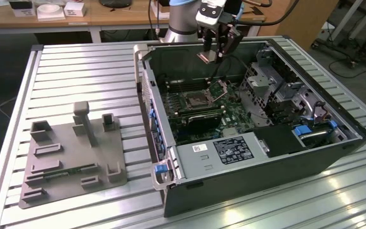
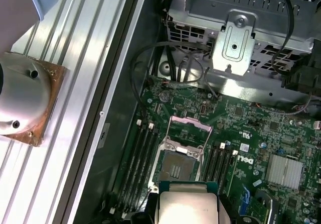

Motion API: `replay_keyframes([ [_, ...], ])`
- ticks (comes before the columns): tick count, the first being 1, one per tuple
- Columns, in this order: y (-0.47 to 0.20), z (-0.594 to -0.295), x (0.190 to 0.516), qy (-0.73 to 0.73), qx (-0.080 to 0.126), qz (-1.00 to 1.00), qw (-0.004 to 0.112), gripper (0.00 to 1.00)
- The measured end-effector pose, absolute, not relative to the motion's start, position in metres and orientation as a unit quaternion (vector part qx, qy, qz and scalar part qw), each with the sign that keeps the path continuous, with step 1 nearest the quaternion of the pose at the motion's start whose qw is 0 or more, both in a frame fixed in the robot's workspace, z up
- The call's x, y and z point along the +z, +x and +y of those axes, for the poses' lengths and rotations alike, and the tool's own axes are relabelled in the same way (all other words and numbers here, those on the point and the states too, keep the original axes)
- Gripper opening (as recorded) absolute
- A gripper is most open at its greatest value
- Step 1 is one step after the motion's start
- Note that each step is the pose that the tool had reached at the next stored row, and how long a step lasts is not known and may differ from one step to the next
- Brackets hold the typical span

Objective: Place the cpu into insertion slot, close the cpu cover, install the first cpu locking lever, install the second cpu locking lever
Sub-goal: 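Place the cpu into insertion slot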

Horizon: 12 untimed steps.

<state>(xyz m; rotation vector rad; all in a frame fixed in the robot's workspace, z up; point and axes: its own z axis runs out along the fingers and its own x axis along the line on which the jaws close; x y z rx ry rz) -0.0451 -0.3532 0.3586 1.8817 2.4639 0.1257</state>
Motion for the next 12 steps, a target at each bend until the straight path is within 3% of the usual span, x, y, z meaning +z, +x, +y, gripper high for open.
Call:
replay_keyframes([
  [12,-0.0451,-0.3532,0.3586,0.606,0.041,0.794,0.019,0.54],
])
